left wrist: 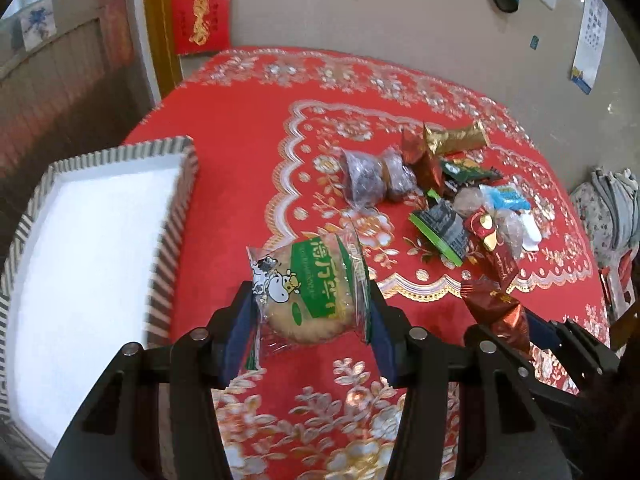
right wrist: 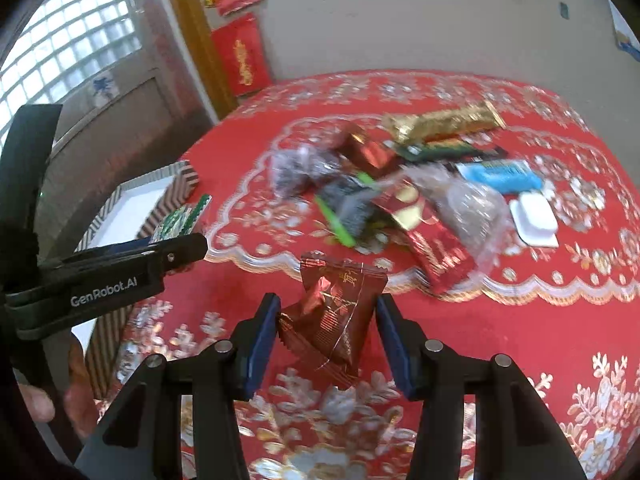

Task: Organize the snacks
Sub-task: 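Carry cookie packet and red foil candy into the white tray and open both tools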

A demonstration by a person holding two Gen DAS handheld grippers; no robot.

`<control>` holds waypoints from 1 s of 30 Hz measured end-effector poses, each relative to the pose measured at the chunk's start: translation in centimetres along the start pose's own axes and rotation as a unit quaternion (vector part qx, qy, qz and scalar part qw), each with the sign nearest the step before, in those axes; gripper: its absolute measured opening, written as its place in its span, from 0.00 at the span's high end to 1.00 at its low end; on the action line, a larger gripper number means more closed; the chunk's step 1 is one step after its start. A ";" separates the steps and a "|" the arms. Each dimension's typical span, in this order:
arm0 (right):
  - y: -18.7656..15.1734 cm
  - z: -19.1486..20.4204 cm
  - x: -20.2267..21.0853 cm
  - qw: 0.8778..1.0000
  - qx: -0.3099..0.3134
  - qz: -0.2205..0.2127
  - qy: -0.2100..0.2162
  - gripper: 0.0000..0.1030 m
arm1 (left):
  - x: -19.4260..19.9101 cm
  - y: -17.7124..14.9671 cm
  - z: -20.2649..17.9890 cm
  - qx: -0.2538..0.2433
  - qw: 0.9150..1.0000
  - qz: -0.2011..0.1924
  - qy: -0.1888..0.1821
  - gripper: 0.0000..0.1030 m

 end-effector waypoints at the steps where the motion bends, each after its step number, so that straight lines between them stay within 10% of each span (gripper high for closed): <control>1: 0.2 0.7 0.1 1.000 0.007 -0.002 0.001 0.51 | 0.4 0.1 0.3 0.000 1.000 -0.003 0.001 0.50; 30: 10.3 21.8 -6.6 0.984 0.165 0.000 0.062 0.51 | 0.4 4.9 21.6 0.096 0.990 0.021 0.105 0.50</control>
Point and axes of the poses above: each gripper's, at about its wrist camera, not at the fingertips, and x roughly against the way its jaws point, z to its left, y to its top, the point moved 10 cm from there along -x, roughly the way its jaws point, and after that the axes turned 9 degrees about z, right-handed, at the moved point
